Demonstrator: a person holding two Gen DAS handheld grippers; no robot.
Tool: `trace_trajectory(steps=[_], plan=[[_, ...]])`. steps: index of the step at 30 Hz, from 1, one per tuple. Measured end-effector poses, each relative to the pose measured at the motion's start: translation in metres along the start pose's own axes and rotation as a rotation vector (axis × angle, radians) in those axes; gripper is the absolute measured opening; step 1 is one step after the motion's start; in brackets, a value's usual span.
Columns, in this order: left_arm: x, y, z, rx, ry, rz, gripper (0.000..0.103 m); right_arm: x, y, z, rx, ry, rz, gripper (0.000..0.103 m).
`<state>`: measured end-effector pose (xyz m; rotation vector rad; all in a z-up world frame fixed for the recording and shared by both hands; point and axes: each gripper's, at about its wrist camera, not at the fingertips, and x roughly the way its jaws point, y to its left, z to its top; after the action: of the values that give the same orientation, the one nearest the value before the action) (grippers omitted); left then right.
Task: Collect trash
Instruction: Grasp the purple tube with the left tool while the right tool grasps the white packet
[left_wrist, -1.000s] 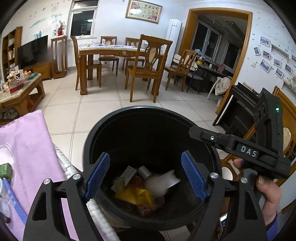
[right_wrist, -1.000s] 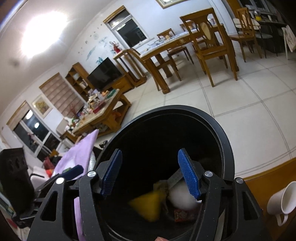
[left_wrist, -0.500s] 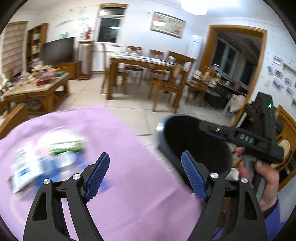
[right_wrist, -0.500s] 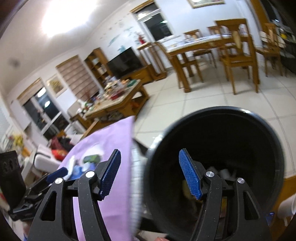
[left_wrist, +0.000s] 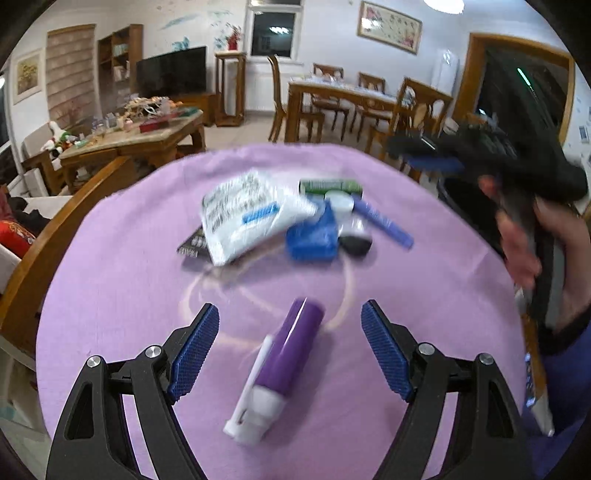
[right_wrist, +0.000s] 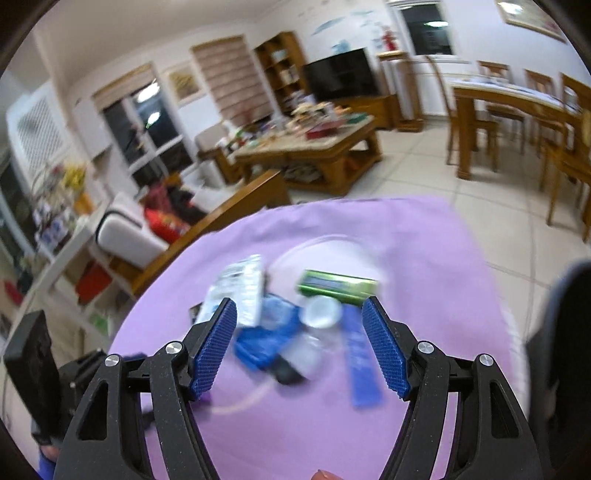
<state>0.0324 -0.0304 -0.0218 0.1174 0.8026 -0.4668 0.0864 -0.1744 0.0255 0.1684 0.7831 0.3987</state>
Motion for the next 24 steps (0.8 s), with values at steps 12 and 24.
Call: trace_trajectory(steps=[12, 24], plan=[[0.023, 0.018, -0.021, 0.042, 0.121, -0.057, 0.037, 0.140, 0.051, 0.027, -0.095, 0.243, 0.018, 0.070], [0.014, 0.022, -0.020, 0.015, 0.062, -0.071, 0.032, 0.112, 0.063, 0.020, -0.120, 0.157, 0.077, 0.025]])
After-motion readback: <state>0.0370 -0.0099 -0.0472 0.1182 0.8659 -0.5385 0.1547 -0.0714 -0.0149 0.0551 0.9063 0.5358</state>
